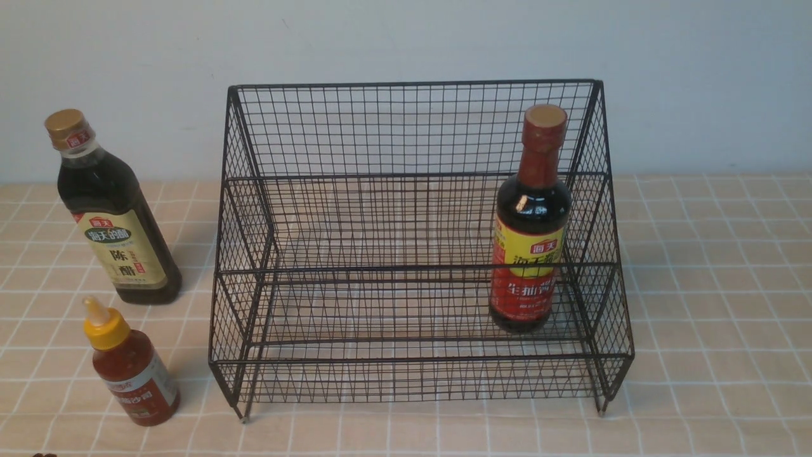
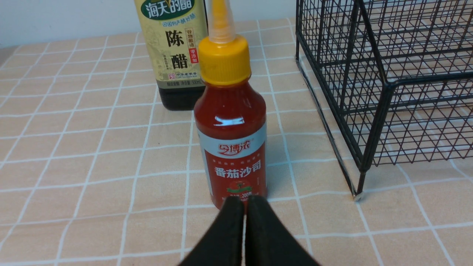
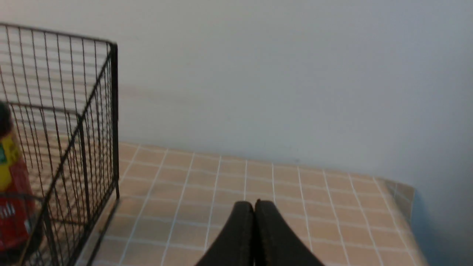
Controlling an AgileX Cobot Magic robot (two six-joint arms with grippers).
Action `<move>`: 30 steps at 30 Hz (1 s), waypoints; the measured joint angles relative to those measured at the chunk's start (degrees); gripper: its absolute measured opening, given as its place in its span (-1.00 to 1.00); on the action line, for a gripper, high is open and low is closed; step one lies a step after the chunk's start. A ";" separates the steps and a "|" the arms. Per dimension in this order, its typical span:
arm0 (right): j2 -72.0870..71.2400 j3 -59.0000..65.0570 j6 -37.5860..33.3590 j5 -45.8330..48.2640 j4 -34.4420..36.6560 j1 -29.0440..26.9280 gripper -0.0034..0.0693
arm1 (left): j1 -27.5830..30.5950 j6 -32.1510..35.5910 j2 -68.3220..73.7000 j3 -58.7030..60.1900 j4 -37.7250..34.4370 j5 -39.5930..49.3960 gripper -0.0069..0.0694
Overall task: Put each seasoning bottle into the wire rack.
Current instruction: Use the left arm to grab the condiment bottle closest to it
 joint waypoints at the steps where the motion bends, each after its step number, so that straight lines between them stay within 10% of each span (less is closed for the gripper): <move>1: -1.75 3.42 0.05 -0.83 0.28 -0.34 -0.94 | 0.00 0.00 0.00 0.00 0.00 0.00 -0.84; 8: -17.89 21.45 0.10 -0.65 3.16 -1.84 -0.94 | 0.00 0.00 0.00 0.00 0.00 0.00 -0.84; 30: -22.54 21.66 0.07 2.15 4.83 -1.90 -0.94 | 0.00 0.00 -0.06 0.00 0.00 0.00 -0.84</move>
